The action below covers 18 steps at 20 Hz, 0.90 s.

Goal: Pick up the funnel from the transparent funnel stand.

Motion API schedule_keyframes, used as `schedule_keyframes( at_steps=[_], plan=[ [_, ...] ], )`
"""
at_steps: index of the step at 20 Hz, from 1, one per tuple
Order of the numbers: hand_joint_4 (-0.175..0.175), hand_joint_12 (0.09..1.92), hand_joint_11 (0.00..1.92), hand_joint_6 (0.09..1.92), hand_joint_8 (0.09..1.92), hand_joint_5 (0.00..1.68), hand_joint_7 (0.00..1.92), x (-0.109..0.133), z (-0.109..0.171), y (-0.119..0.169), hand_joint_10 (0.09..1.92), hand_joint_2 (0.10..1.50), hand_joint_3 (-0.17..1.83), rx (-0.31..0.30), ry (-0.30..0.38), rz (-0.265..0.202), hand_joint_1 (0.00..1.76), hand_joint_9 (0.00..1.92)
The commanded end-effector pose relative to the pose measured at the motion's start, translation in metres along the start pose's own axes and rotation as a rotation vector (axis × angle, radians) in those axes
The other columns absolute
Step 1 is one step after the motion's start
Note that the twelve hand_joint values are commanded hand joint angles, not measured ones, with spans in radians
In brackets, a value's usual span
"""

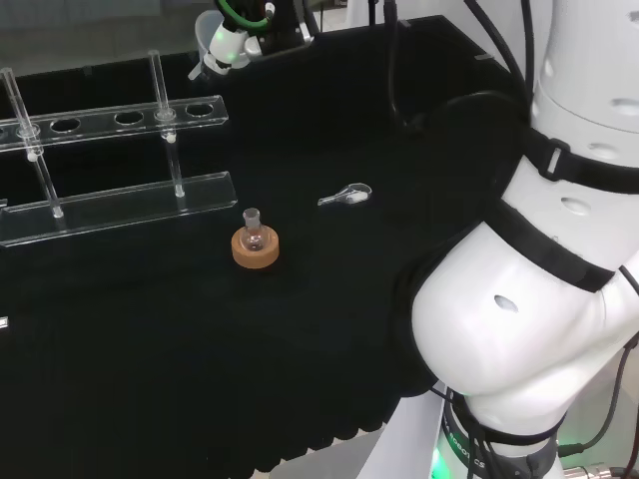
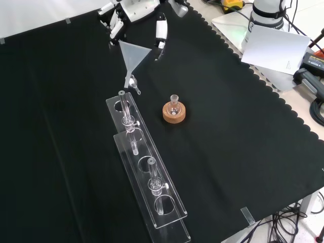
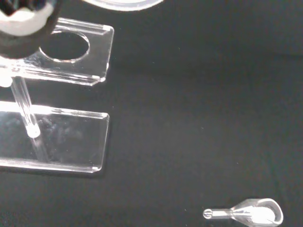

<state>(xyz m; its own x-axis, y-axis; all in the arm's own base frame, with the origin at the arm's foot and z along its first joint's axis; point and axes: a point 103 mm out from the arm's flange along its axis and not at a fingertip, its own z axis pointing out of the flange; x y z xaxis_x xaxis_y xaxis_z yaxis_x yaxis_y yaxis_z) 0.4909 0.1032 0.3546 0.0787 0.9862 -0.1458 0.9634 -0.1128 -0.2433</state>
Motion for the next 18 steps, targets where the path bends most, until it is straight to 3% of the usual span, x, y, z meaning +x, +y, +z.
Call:
schedule_keyframes(
  at_steps=[1,12,18],
  plan=[
    [-0.012,1.7,0.0,0.62,0.62,0.61,1.04,-0.011,0.01,-0.024,0.48,0.57,0.5,0.023,-0.009,0.041,0.79,0.82],
    [-0.006,1.69,0.0,0.65,0.62,0.63,1.06,-0.03,0.033,-0.043,0.48,0.57,0.52,0.109,-0.05,0.067,0.78,0.82],
    [-0.006,1.69,0.0,0.66,0.62,0.64,1.06,-0.032,0.035,-0.056,0.48,0.57,0.53,0.086,-0.043,0.036,0.78,0.82]
  ],
)
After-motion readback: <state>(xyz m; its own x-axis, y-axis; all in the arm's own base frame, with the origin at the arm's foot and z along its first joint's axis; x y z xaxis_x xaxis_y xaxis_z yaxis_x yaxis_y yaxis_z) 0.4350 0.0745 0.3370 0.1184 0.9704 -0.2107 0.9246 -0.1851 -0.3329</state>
